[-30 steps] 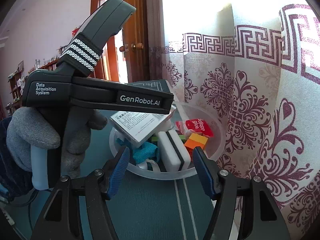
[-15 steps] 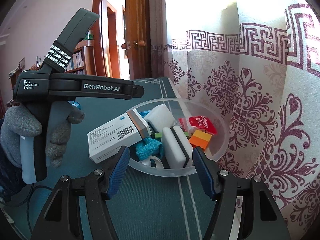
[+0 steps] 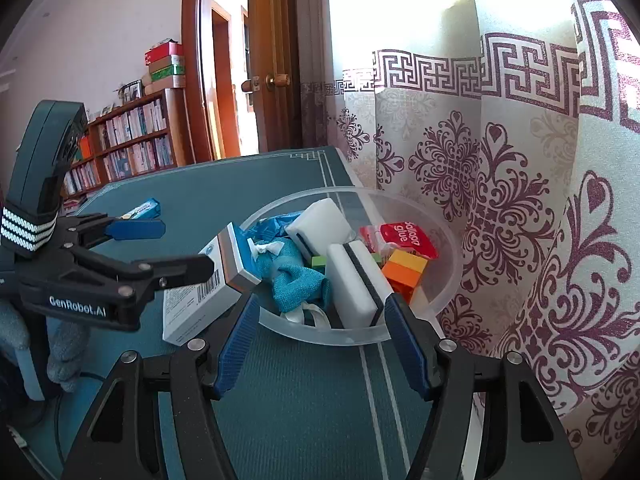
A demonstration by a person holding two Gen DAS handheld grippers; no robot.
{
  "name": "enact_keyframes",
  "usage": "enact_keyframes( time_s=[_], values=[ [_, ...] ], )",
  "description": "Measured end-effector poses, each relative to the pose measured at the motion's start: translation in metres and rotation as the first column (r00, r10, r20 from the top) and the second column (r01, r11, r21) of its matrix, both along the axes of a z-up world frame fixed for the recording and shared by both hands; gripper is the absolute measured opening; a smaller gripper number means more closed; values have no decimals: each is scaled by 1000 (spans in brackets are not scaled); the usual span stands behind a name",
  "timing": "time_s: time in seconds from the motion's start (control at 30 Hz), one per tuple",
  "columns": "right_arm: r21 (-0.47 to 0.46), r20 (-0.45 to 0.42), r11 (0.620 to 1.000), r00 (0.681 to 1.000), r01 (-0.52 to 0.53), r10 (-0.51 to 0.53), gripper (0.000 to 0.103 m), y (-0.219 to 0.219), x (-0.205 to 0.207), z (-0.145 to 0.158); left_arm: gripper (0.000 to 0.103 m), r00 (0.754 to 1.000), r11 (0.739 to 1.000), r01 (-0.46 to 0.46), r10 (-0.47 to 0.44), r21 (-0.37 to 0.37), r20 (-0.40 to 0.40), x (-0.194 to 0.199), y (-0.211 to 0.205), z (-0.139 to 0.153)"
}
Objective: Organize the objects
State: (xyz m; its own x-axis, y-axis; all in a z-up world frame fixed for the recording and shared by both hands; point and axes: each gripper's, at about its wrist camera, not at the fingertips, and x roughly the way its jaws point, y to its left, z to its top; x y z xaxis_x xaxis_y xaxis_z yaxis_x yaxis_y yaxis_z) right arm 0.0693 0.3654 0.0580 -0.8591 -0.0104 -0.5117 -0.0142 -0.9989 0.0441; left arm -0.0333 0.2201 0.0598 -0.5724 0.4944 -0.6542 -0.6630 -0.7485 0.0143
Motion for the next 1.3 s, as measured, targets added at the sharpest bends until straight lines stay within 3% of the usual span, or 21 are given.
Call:
enact_keyframes(
  time_s=[0.13, 0.27, 0.37, 0.4, 0.47, 0.77, 0.83, 1.03, 1.2, 1.27, 1.3],
  values=[
    [-11, 13, 1000, 1000, 12, -12, 67, 4, -2, -2, 100, 999, 998, 17, -19, -54, -27, 7, 4, -12],
    [-6, 11, 1000, 1000, 9, -8, 67, 2, -2, -2, 100, 1000, 997, 19, -20, -75, -5, 1, 6, -22],
    [-4, 9, 1000, 1000, 9, -8, 67, 1, -1, -2, 86, 1000, 996, 18, -17, -85, 22, -3, 6, -26],
    [-6, 11, 1000, 1000, 9, -9, 67, 1, -1, -2, 75, 999, 996, 18, -15, -88, 34, -4, 6, -26],
    [-9, 13, 1000, 1000, 10, -10, 67, 1, -1, -2, 72, 999, 996, 13, -9, -87, 43, -6, 5, -25],
    [-20, 8, 1000, 1000, 8, -8, 67, 3, -1, 0, 70, 1000, 999, 22, -22, -50, -12, -14, 15, 10],
    [-23, 7, 1000, 1000, 8, -8, 67, 3, -1, 0, 62, 999, 999, 29, -30, -40, -16, -23, 24, 20],
    [-42, 2, 999, 1000, 4, -4, 67, 6, 0, 0, 55, 997, 998, 57, -58, -36, -41, -45, 64, 40],
    [-62, -11, 998, 1000, 5, -6, 67, 9, 2, 3, 54, 998, 998, 56, -57, -32, -28, -52, 74, 39],
    [-70, -16, 998, 1000, 7, -8, 67, 11, 3, 4, 60, 999, 999, 38, -38, -21, 2, -52, 66, 38],
    [-74, -16, 997, 1000, 6, -7, 67, 11, 3, 4, 69, 1000, 1000, 22, -22, -13, 18, -52, 59, 37]
  ],
)
